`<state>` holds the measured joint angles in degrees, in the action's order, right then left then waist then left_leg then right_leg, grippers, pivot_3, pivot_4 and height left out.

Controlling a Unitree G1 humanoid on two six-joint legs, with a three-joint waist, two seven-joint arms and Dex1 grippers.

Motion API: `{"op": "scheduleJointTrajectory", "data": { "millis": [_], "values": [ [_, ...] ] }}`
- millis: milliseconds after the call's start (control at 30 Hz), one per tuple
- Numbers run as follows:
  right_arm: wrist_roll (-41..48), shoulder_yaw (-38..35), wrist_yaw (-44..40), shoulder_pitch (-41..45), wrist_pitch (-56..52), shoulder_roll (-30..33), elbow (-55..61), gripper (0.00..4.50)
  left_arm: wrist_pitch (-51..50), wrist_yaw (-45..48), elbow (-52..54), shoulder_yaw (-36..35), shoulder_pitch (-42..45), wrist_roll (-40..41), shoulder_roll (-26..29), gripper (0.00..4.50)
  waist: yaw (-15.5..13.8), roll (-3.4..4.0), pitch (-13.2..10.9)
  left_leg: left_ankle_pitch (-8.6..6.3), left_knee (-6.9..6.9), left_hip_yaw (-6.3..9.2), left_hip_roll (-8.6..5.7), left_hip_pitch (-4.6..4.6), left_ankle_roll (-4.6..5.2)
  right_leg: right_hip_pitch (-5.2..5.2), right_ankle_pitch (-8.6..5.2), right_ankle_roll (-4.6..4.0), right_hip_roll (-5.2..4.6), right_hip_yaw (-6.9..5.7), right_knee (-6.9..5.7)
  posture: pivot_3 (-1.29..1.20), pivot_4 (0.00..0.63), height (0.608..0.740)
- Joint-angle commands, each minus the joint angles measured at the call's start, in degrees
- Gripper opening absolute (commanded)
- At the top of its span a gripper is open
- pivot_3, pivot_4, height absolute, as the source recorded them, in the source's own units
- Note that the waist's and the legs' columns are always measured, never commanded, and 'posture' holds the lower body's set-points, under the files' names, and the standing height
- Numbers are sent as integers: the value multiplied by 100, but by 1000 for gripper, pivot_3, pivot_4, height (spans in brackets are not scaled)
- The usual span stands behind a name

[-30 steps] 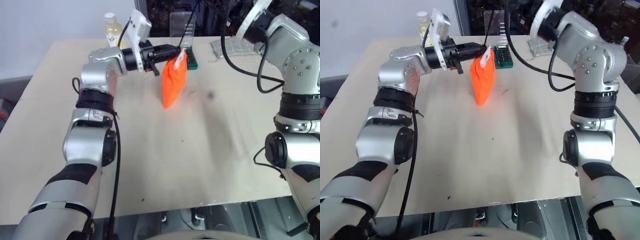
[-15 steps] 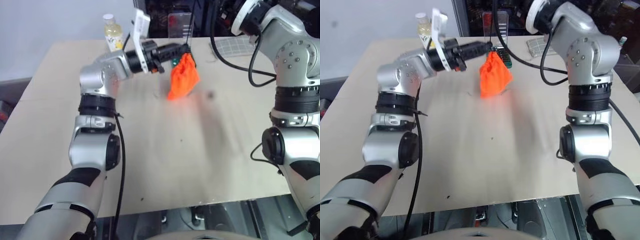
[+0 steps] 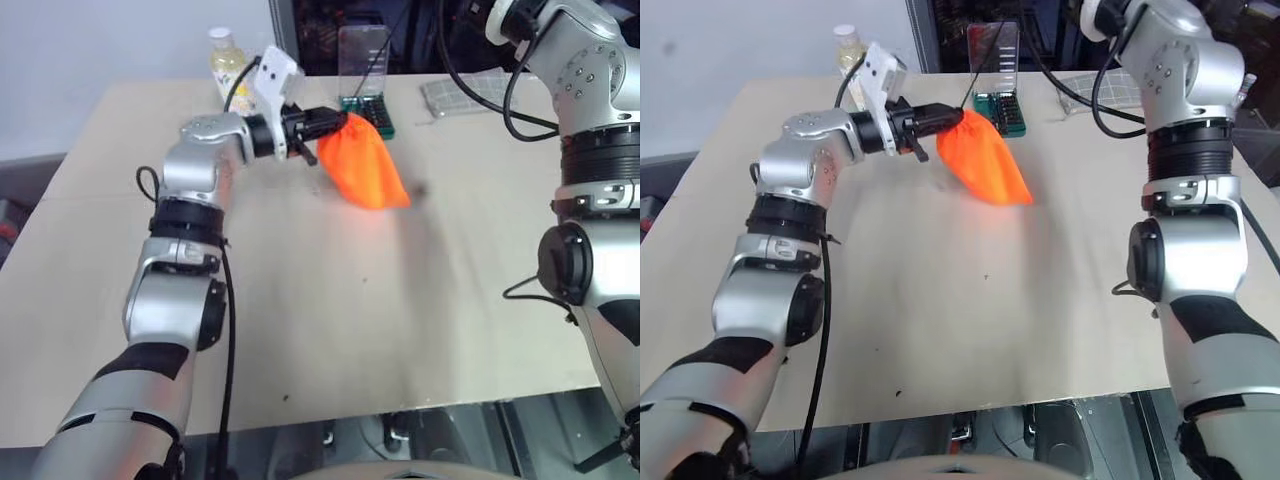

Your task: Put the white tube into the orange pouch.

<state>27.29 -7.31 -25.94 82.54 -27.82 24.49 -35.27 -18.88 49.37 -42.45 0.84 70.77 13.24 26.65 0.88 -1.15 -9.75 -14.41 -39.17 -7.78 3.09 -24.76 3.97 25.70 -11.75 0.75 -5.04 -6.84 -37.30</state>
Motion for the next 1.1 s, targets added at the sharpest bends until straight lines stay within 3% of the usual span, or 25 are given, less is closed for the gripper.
{"op": "scheduleJointTrajectory", "data": {
  "millis": [33,133,367,533,633,700,733,867,933,967,1000,1100],
  "values": [
    [54,-740,181,89,410,583,904,0,415,-472,-495,-210,262,-339,340,241,0,1,-1,0,4,0,2,-1,0,0,0,0,1,-1,-2,0,150,740],
    [349,-1045,529,-947,-368,682,2034,0,-37,-171,368,-18,-127,-145,103,241,-19,-1,5,0,23,-2,-1,1,0,-3,-1,1,-1,-5,1,0,150,740],
    [848,-1662,1673,-3969,-1913,449,4647,0,-1256,-557,3082,1040,-2649,-202,-742,241,-47,15,-1,0,9,5,-4,-4,0,-8,-1,3,-5,-9,13,0,150,740],
    [853,-1831,2068,-5423,-2202,271,5584,0,-1447,-914,3332,1393,-3226,-263,-1406,241,-84,27,4,8,1,11,1,19,-12,-24,-2,4,2,-6,6,0,150,740],
    [505,-1496,1788,-6326,-1998,477,5839,0,-1348,-769,3309,1319,-3301,-222,-1370,241,-71,27,11,12,-3,12,3,34,-18,-31,-13,23,4,-1,-3,0,150,740],
    [335,-1313,1524,-6761,-1746,565,5842,632,-1279,-624,3418,1146,-3407,-117,-1201,1334,-17,32,13,9,2,12,7,98,-14,-85,-16,25,5,1,-2,0,150,740],
    [303,-1257,1363,-6958,-1623,579,5866,913,-1202,-501,3536,1084,-3490,-60,-1089,1600,14,36,16,-4,2,12,9,102,7,-87,-16,25,4,4,-3,0,150,740],
    [-84,-1086,506,-8111,-908,1012,6219,2841,-759,-206,4309,385,-4130,301,-483,3510,12,46,22,-3,8,20,15,104,6,-85,-18,22,8,15,-9,0,150,740],
    [-13,-1404,-106,-8888,-571,1266,6589,3820,-632,-28,4701,-305,-4677,756,-154,4439,-2,51,25,10,13,25,17,101,-17,-82,-20,15,11,25,-6,0,150,740],
    [133,-1602,-319,-9176,-520,1315,6760,4304,-698,39,4878,-590,-4918,953,11,4500,-12,52,26,10,14,22,16,100,-18,-80,-20,14,11,28,-5,0,150,740],
    [304,-1818,-537,-9477,-484,1345,6940,4483,-589,107,5079,-877,-5212,1050,199,4500,-11,54,28,10,15,22,16,96,-18,-79,-20,14,9,28,1,0,150,740],
    [437,-2194,-971,-10158,-314,1418,7260,4483,-494,190,5501,-1462,-5904,1221,610,4500,-40,52,28,3,16,25,12,100,-8,-100,-21,19,6,11,38,0,150,740]
  ]
}}
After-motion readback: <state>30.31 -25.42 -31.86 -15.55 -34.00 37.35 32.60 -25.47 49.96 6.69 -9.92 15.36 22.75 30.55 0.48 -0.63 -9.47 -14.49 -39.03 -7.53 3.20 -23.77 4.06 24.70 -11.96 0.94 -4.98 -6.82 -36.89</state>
